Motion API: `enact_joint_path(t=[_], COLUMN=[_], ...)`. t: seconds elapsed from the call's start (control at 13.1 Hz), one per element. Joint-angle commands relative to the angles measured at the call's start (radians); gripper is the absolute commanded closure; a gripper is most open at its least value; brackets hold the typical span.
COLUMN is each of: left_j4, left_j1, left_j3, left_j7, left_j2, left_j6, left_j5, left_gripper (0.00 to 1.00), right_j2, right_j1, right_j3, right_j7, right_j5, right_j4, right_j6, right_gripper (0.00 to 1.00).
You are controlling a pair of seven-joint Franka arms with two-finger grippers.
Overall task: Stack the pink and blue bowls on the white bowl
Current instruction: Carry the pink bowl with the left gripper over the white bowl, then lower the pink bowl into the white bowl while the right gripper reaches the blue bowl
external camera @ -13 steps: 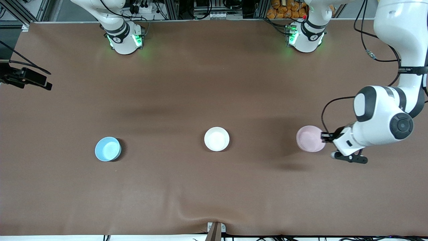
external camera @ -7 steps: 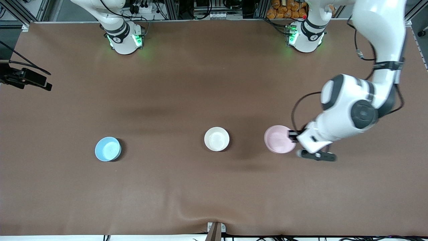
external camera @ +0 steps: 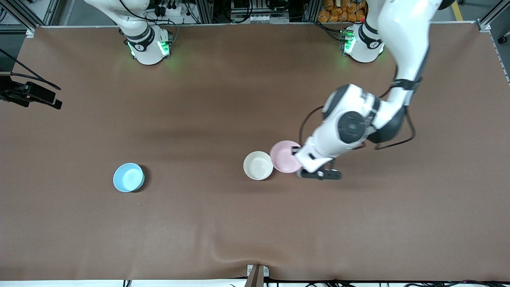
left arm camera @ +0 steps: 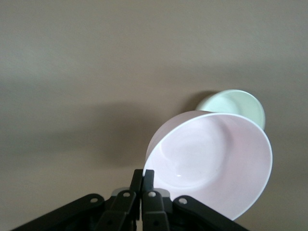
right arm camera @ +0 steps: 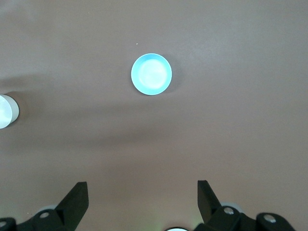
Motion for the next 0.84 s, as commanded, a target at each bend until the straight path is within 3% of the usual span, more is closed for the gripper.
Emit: enact_joint_path(t=[0.0,0.38,0.61,0.76], left_j4=[0.071,0.071,0.071,0.069], left_j1=[-0.054,-0.091,-0.092,-0.088], left_j3=[0.016,0.009,0.009,0.009], left_j7=[-0.058,-0.078,-0.065,-0.063], left_j2=[0.071,0.126,0.149,0.154], left_j6=[0.018,0.185,0.208,0.214], left_j5=[-0.013,-0.028,-0.028,-0.031], left_gripper=[1.0,1.0,1.0,1.0], right_j2=[-0.002,0.008,0.06,0.106], right_j1=[-0.007,-0.01,-0.012,-0.015], right_j3=[0.0,-0.001,-0.003,-0.003], right_j7=[-0.01,-0.008,-0.008,-0.008], right_j5=[0.013,0.012,-0.001,0.008], right_j4=[-0.005,-0.003,0.008,0.008], right_j6=[0.001,0.002,0.025,0.115], right_gripper=[0.0,0.0,0.0,0.0])
